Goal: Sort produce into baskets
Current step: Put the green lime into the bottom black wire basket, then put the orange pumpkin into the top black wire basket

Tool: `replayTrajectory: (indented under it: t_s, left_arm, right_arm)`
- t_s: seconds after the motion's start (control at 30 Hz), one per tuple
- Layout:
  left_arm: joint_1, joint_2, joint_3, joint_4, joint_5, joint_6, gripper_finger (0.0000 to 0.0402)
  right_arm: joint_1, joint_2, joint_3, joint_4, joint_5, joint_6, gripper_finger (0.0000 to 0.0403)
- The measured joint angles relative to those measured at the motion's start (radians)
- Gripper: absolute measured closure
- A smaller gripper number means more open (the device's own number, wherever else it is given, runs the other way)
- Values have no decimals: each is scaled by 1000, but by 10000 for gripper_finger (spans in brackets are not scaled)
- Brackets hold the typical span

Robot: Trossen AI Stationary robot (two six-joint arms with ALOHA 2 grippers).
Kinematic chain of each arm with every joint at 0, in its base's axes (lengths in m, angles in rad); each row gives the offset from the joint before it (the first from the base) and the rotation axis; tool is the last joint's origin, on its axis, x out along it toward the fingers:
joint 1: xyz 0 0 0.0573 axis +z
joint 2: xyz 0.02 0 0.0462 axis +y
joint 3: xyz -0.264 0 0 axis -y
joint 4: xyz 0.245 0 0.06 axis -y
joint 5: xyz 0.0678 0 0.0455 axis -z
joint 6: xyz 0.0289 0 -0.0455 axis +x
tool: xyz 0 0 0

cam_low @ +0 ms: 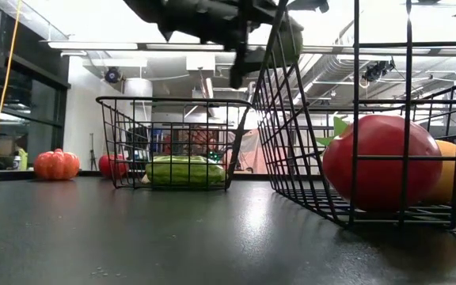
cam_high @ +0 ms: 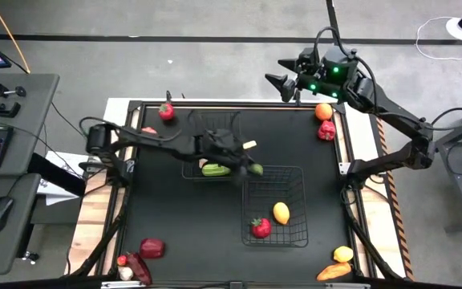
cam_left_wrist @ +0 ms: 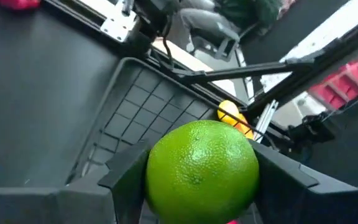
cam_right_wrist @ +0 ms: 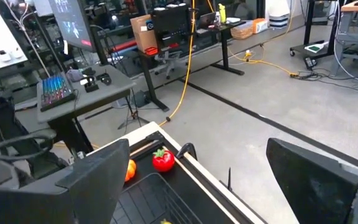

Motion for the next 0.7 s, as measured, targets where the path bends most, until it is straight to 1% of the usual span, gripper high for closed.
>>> replayTrajectory:
  t_s: [0.07,0.13,0.23,0.37,0.43,0.5,0.57,0.63,0.7]
  left_arm:
    - [-4,35,58,-59,16,29,162]
    - [-4,63,121,-127,60,68,149]
    - [1,76,199,-245,114,146,126]
    - [1,60,254,-401,121,260,100]
    - [1,37,261,-462,111,275,95]
    - [9,1,262,-557,105,277,94]
    - [17,-37,263,-697,72,287,95]
    - [23,-78,260,-850,-34,318,96]
    - [33,-139,224,-937,-151,339,96]
  right_arm:
    - [0,0,0,0,0,8,29]
    - [0,0,0,0,-1,29,29]
    - [0,0,0,0,-24,47,29]
    - [3,0,0,2,-44,77,29]
    - [3,0,0,3,-44,96,29]
    - [3,0,0,3,-44,115,29]
    - [3,0,0,3,-44,136,29]
    - [3,0,0,3,-44,161,29]
    - [3,0,0,-3,-44,191,29]
